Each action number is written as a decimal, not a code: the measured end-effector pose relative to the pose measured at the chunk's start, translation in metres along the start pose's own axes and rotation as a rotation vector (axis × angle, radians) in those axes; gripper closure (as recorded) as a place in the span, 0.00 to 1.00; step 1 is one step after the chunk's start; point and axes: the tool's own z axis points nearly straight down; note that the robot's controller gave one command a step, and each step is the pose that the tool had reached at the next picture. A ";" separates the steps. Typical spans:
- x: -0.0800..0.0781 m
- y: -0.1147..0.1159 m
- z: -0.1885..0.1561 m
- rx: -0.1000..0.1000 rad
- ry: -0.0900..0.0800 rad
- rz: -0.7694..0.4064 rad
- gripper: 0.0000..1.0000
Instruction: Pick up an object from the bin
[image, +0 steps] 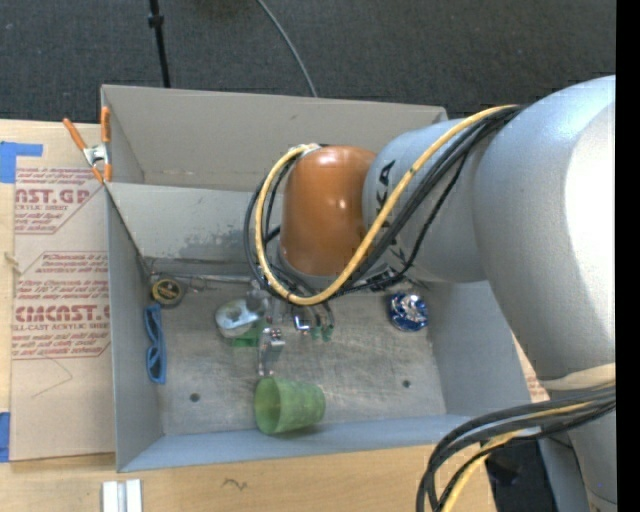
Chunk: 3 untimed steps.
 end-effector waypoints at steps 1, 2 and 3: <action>-0.004 -0.004 0.045 0.001 0.005 0.003 0.00; -0.004 -0.004 0.042 0.000 0.002 0.003 1.00; -0.003 0.008 -0.123 0.000 -0.007 -0.268 1.00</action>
Offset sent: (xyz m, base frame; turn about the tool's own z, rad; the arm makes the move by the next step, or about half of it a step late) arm 0.0045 -0.0043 -0.0417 0.0035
